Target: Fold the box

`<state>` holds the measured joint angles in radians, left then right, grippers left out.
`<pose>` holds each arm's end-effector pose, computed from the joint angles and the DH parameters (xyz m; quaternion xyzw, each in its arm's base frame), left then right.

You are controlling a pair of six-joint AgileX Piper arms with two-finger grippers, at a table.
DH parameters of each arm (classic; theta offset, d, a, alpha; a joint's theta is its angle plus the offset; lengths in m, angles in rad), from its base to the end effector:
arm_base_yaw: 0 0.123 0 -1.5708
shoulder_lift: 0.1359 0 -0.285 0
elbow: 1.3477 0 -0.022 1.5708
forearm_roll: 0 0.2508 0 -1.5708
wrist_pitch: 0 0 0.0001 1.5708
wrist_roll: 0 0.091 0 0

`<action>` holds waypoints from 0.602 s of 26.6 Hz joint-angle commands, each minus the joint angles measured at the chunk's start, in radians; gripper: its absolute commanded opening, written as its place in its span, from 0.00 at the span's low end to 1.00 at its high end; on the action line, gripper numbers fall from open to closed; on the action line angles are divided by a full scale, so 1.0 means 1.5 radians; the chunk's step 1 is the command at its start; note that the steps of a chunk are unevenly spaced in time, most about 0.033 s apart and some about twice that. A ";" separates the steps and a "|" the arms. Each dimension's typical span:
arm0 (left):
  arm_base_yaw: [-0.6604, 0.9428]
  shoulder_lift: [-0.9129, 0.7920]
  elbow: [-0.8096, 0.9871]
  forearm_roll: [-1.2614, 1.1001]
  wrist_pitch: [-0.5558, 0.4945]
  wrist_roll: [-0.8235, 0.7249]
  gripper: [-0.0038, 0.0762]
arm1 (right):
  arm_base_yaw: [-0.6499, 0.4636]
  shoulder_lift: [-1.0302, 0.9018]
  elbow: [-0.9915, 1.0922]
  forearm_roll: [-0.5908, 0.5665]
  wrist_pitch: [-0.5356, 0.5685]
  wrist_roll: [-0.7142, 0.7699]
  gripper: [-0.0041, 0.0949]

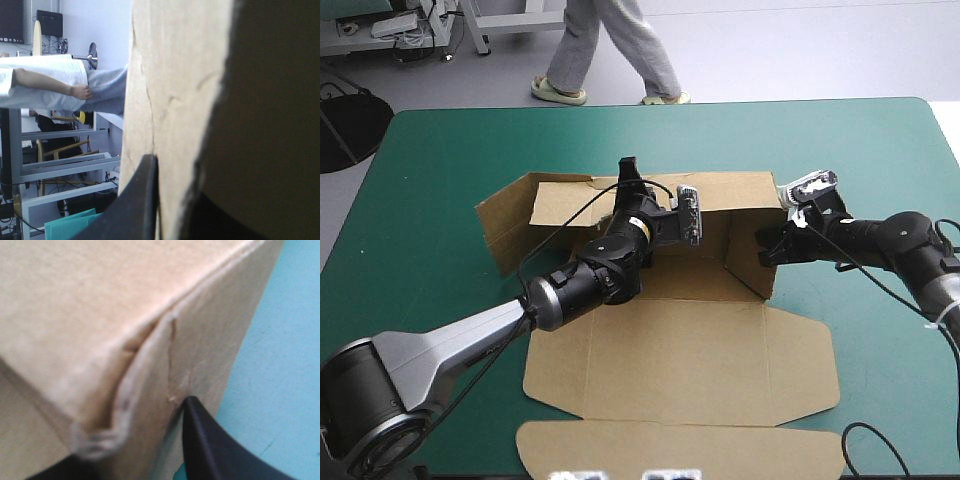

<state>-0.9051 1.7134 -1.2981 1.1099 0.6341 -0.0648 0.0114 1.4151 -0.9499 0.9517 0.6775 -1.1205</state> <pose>0.2755 -0.2725 0.2907 0.6151 0.6133 0.2573 0.4234 0.2886 0.0498 0.2789 -0.2313 0.8714 0.1941 0.3867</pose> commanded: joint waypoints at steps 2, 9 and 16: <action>-0.001 -0.010 0.007 -0.088 0.040 0.007 0.04 | 0.035 -0.011 -0.014 0.032 -0.062 -0.003 0.05; -0.001 -0.010 0.007 -0.088 0.040 0.007 0.04 | 0.057 -0.011 -0.014 0.032 -0.081 -0.012 0.04; -0.001 -0.010 0.007 -0.088 0.042 -0.004 0.04 | 0.057 -0.011 -0.014 0.034 -0.081 -0.012 0.04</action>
<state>-0.9041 1.7121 -1.2981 1.1089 0.6622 -0.0486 0.0795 1.4224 -0.9467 0.9389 0.5407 -1.1233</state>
